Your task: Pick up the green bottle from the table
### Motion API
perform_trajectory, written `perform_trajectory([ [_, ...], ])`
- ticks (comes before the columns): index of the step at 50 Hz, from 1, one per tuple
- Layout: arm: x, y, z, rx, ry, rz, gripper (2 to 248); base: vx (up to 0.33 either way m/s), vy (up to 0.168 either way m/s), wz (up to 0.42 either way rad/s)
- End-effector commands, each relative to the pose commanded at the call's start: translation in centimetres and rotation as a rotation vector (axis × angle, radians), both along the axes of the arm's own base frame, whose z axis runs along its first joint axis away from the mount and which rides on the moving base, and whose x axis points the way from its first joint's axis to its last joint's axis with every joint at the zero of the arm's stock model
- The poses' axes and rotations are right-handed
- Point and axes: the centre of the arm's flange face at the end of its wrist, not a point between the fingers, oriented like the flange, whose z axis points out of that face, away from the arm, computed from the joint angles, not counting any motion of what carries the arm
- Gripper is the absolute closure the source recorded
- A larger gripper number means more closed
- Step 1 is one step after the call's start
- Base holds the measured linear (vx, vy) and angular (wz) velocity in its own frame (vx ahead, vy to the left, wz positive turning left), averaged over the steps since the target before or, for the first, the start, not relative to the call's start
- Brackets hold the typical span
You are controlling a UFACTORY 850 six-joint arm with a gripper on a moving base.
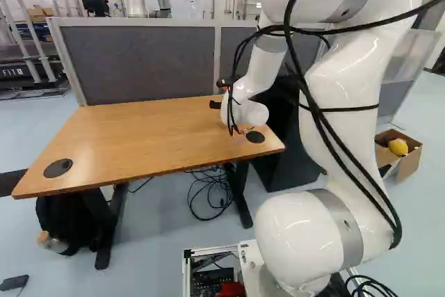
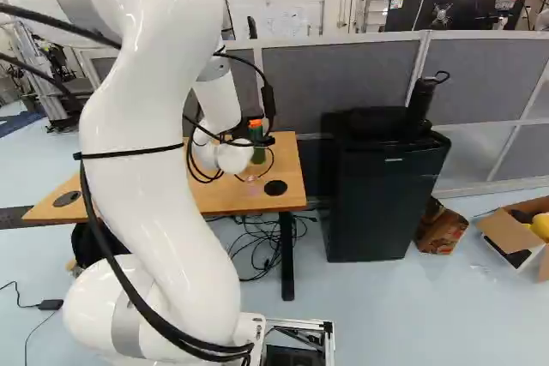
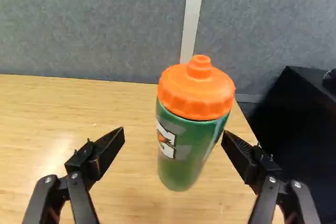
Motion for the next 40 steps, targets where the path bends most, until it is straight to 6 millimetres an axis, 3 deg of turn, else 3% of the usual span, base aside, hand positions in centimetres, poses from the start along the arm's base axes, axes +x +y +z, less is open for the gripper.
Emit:
perform_trajectory([
  [26,0.5,0.0,-2.6,0.004,0.017,0.001,3,0.0,0.0,0.0],
  [40,0.8,0.1,-2.4,0.016,-0.049,0.003,3,0.0,0.0,0.0],
])
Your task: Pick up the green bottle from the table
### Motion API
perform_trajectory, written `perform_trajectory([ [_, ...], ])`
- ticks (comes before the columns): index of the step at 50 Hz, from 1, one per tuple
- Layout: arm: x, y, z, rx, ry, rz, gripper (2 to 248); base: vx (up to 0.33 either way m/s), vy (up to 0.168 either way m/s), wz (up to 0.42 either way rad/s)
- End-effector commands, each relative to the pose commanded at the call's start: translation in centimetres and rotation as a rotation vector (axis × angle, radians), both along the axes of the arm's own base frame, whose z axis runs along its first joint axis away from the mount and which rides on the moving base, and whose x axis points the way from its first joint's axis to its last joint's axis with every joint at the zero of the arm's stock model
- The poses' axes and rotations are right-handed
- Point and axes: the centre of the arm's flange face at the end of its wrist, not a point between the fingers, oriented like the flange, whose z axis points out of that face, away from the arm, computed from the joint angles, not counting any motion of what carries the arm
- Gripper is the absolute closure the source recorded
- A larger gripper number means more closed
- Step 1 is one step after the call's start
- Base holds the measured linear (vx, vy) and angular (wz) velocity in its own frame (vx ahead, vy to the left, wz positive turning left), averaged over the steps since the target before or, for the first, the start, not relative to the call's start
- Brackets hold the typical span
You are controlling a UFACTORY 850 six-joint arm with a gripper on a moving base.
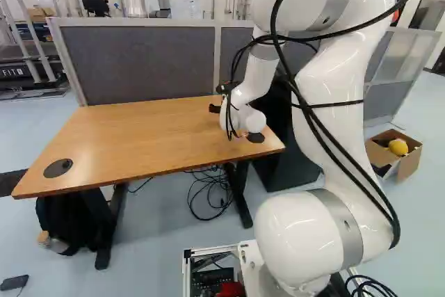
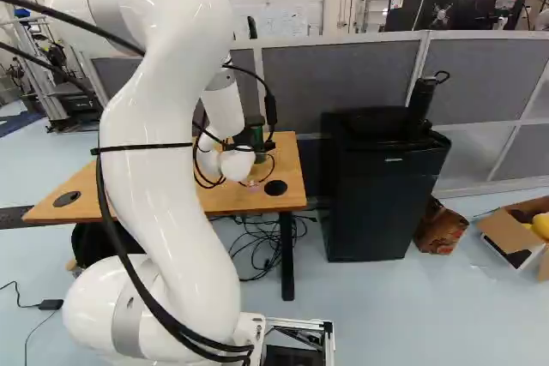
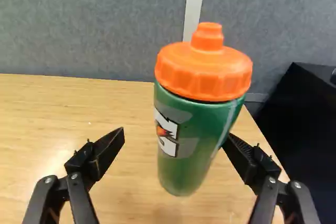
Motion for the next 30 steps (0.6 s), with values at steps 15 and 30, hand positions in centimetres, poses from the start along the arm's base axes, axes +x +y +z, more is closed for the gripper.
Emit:
perform_trajectory([
  [15,0.1,0.03,0.37,0.007,-0.044,0.001,3,0.0,0.0,0.0],
  [30,0.11,0.03,0.39,0.008,-0.046,0.001,84,0.0,0.0,0.0],
])
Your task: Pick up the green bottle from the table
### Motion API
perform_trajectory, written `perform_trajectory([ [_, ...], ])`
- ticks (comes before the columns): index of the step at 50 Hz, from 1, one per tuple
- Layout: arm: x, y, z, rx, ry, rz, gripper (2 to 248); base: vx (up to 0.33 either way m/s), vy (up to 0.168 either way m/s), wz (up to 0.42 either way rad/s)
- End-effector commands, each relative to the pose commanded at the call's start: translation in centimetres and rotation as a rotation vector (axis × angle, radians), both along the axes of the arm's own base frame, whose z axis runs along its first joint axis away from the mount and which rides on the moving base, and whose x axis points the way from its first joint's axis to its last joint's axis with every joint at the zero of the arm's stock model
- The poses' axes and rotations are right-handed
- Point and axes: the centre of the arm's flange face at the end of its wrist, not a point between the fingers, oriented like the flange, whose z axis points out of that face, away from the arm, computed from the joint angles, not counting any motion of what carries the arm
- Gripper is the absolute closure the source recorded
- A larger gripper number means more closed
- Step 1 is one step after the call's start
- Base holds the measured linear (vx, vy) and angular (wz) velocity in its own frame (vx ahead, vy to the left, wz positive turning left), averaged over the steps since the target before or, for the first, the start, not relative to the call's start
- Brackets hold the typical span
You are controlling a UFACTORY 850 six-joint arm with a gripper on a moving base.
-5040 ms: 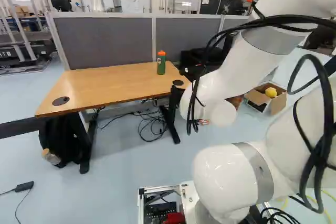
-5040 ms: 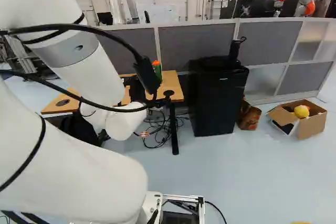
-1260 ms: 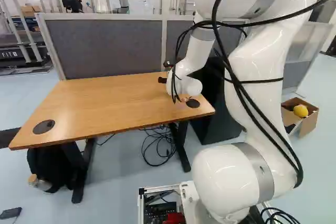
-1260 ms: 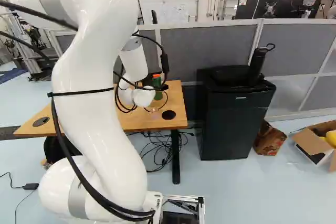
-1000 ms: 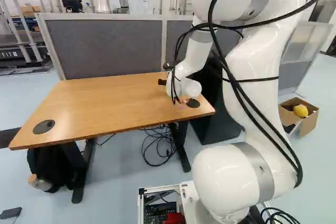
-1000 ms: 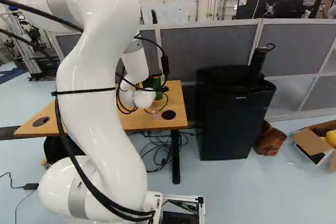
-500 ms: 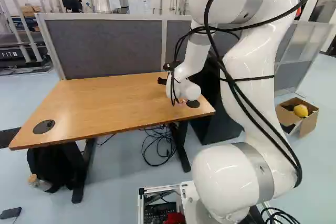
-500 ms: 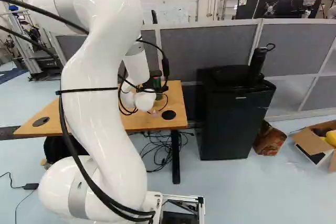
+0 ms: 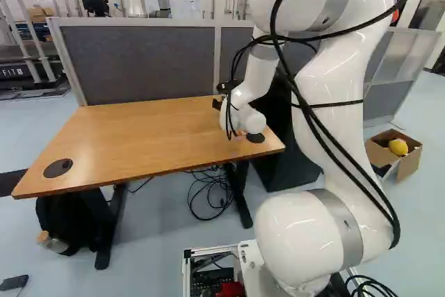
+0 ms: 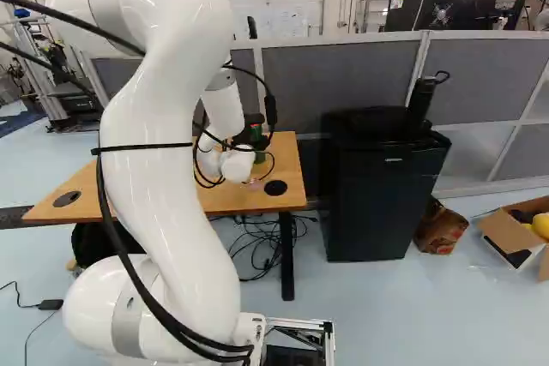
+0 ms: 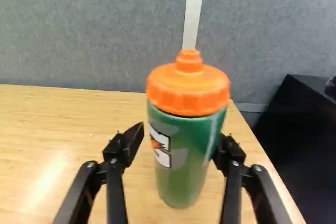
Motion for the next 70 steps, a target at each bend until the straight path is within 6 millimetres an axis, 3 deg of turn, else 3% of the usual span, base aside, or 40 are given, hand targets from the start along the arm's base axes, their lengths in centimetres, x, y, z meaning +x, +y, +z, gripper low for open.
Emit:
perform_trajectory([
  [4,0.0,0.0,0.0,0.0,0.0,0.0,84,0.0,0.0,0.0],
  [5,0.0,0.0,0.0,0.0,0.0,0.0,122,0.0,0.0,0.0],
  [9,0.0,0.0,0.0,0.0,0.0,0.0,122,0.0,0.0,0.0],
  [10,0.0,0.0,0.0,0.0,0.0,0.0,140,0.0,0.0,0.0],
  [32,-1.0,-0.1,1.4,0.001,-0.017,-0.001,140,0.0,0.0,0.0],
  [70,-9.0,-1.4,6.0,0.002,-0.067,-0.026,140,0.0,0.0,0.0],
])
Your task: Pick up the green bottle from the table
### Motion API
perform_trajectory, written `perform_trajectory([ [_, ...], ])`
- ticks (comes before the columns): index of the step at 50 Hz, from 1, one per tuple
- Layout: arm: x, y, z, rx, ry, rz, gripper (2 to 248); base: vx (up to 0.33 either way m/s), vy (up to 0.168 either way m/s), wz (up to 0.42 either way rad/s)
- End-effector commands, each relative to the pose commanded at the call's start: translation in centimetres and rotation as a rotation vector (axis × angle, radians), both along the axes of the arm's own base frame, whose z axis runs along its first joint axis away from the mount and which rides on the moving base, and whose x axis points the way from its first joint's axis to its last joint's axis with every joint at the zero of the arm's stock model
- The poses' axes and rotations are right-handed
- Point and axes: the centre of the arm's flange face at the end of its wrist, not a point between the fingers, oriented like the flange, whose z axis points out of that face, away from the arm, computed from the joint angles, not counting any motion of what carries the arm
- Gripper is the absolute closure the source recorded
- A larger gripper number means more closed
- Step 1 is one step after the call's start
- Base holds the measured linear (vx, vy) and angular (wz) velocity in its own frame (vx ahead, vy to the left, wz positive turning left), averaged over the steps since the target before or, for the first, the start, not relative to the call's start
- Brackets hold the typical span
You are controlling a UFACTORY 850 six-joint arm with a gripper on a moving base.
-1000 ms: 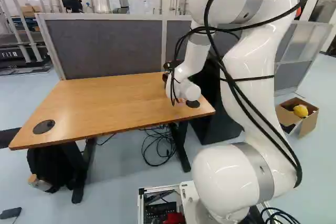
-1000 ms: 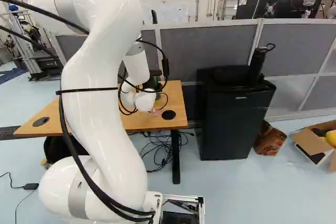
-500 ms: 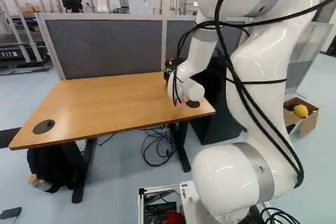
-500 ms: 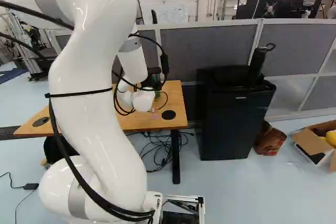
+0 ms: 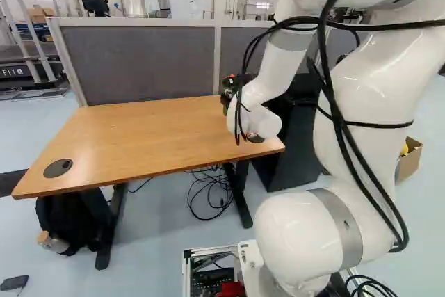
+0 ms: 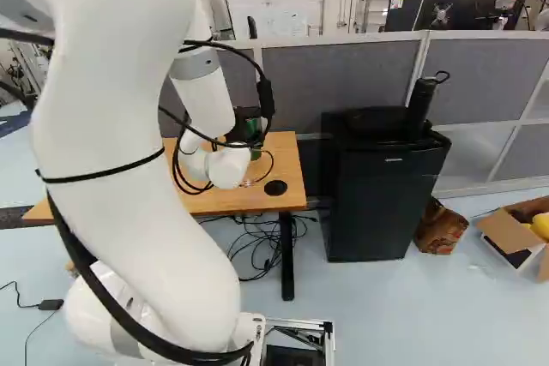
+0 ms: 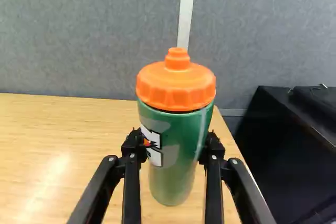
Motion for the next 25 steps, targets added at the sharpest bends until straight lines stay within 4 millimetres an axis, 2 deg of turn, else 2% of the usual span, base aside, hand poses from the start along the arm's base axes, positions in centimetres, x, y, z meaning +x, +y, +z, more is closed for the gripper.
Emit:
perform_trajectory([
  [25,-5.4,-0.5,2.5,0.0,-0.057,-0.013,140,0.0,0.0,0.0],
])
